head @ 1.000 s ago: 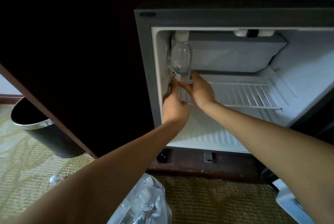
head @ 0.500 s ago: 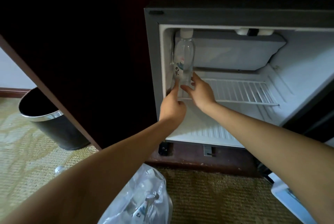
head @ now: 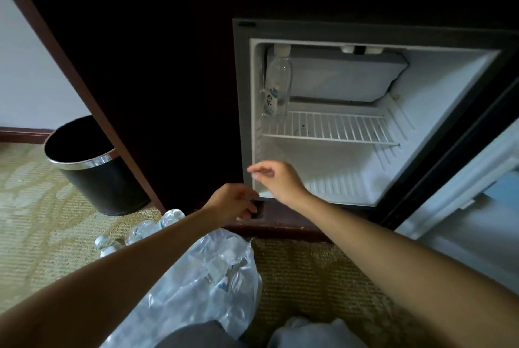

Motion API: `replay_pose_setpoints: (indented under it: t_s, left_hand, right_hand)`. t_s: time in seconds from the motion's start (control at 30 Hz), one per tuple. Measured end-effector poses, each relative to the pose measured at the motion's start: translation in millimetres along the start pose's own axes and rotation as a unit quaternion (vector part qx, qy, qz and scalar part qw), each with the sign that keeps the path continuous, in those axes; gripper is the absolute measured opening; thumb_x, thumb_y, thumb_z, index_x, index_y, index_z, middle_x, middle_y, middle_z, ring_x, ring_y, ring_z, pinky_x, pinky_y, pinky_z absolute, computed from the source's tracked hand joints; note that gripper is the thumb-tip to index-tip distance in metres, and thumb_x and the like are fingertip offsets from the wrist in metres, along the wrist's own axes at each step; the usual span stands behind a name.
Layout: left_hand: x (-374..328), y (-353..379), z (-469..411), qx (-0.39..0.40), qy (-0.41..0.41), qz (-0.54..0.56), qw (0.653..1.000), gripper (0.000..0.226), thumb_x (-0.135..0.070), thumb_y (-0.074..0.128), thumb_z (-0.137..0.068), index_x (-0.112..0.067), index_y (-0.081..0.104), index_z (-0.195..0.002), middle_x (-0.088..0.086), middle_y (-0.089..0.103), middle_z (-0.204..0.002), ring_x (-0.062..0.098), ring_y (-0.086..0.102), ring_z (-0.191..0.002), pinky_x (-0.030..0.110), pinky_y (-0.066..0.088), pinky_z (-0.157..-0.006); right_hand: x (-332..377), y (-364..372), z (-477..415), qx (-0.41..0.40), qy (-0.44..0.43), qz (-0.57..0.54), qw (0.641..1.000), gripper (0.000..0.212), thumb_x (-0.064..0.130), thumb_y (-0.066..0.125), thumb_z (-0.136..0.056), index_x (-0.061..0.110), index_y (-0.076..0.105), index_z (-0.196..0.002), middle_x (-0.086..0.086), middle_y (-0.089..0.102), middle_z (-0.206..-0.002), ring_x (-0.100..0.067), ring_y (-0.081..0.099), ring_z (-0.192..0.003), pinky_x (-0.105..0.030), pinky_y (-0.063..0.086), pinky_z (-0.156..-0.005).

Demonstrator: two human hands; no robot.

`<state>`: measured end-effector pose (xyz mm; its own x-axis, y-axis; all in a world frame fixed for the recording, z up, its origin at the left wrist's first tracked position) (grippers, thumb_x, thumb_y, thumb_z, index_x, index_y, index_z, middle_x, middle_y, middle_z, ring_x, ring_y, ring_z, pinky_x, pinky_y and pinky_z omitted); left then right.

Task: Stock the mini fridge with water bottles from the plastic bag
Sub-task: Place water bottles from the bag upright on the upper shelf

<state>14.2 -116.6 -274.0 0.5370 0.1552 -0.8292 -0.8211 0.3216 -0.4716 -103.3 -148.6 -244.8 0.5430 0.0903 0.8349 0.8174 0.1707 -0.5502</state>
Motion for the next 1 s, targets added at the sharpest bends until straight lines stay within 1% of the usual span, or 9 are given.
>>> replay_pose_setpoints:
  t_s: [0.1,0.2,0.3,0.43,0.53,0.67,0.77,0.9,1.0]
  left_hand:
    - [19.4,23.4,25.8,0.144,-0.055,-0.035,0.987,0.019,0.005,0.049,-0.09,-0.004,0.066,-0.092,0.0,0.066,-0.061,0.008,0.061,-0.052,0.015,0.05,-0.052]
    - [39.9,28.5,44.2,0.197,-0.004,-0.216,0.956,0.02,-0.003,0.055,-0.088,-0.006,0.073,-0.096,-0.003,0.071,-0.077,0.016,0.067,-0.08,0.019,0.049,-0.072]
    - [59.4,33.0,61.1,0.214,0.038,-0.355,0.909,0.022,-0.014,0.056,-0.091,-0.012,0.073,-0.105,-0.001,0.07,-0.11,0.014,0.062,-0.106,0.02,0.042,-0.09]
    - [82.6,35.2,70.0,0.222,0.041,-0.388,0.894,0.028,-0.011,0.054,-0.092,-0.013,0.067,-0.118,-0.002,0.062,-0.126,0.012,0.055,-0.117,0.018,0.035,-0.096]
    - [98.3,42.0,71.0,0.224,0.04,-0.423,0.877,0.031,-0.012,0.052,-0.093,-0.013,0.062,-0.123,0.005,0.061,-0.126,0.018,0.056,-0.115,0.025,0.04,-0.099]
    - [114.6,47.3,69.8,0.222,0.028,-0.493,0.841,0.033,-0.023,0.036,-0.101,-0.007,0.053,-0.123,0.016,0.062,-0.114,0.028,0.059,-0.104,0.035,0.046,-0.088]
    - [133.4,44.8,63.9,0.197,0.024,-0.527,0.827,0.038,-0.028,0.028,-0.103,-0.007,0.057,-0.117,0.016,0.062,-0.116,0.029,0.058,-0.108,0.036,0.043,-0.091]
    - [153.9,46.3,65.5,0.166,0.029,-0.5,0.85,0.034,-0.021,0.035,-0.1,-0.014,0.057,-0.126,0.006,0.057,-0.13,0.024,0.052,-0.12,0.03,0.038,-0.098]
    - [157.1,42.3,66.3,0.108,0.07,-0.426,0.896,0.033,-0.016,0.039,-0.099,-0.021,0.059,-0.124,-0.003,0.063,-0.121,0.019,0.06,-0.109,0.008,0.036,-0.076]
  right_hand:
    - [5.2,33.5,28.4,0.073,-0.006,-0.019,0.997,0.011,0.016,0.066,-0.087,0.02,0.074,-0.094,0.002,0.073,-0.09,-0.013,0.068,-0.085,-0.037,0.054,-0.088]
    - [-2.3,63.9,49.6,0.125,0.007,0.007,0.992,0.012,0.016,0.066,-0.086,0.026,0.074,-0.085,0.01,0.07,-0.084,-0.01,0.067,-0.086,-0.036,0.054,-0.087]
    - [-12.8,90.2,61.7,0.176,0.02,0.023,0.984,0.024,0.015,0.068,-0.084,0.036,0.068,-0.071,0.013,0.068,-0.074,-0.011,0.067,-0.082,-0.042,0.055,-0.086]
    - [-21.8,119.8,71.7,0.244,0.042,0.049,0.968,0.009,0.012,0.067,-0.084,0.018,0.073,-0.089,0.008,0.067,-0.076,-0.011,0.065,-0.078,-0.028,0.053,-0.078]
    - [-25.0,139.1,74.7,0.299,0.04,0.131,0.944,0.012,0.01,0.063,-0.085,0.012,0.074,-0.092,0.0,0.068,-0.083,-0.012,0.061,-0.076,-0.027,0.049,-0.073]
    - [-47.1,169.4,83.0,0.369,0.069,0.243,0.894,0.02,0.012,0.054,-0.091,0.014,0.061,-0.073,-0.002,0.054,-0.071,-0.02,0.054,-0.072,-0.032,0.044,-0.068]
    - [-59.2,185.2,86.8,0.374,0.082,0.253,0.888,0.02,0.015,0.049,-0.095,0.002,0.064,-0.099,-0.009,0.058,-0.089,-0.022,0.054,-0.081,-0.034,0.045,-0.076]
    - [-70.2,199.9,96.3,0.384,0.093,0.308,0.865,0.026,0.013,0.046,-0.097,0.001,0.061,-0.114,-0.017,0.06,-0.107,-0.031,0.057,-0.097,-0.037,0.045,-0.085]
    - [-73.4,203.2,95.4,0.348,0.088,0.328,0.874,0.026,0.007,0.047,-0.094,0.0,0.06,-0.116,-0.021,0.06,-0.117,-0.037,0.057,-0.11,-0.039,0.043,-0.082]
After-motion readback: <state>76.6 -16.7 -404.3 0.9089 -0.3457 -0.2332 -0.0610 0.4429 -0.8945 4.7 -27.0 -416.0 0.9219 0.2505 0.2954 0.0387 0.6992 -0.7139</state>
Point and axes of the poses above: each hand's wrist, its own z-axis away from the middle knuckle, its own y-axis out of the palm, x = y × z, the point moved 8 cm from there along -z, towards the middle knuckle
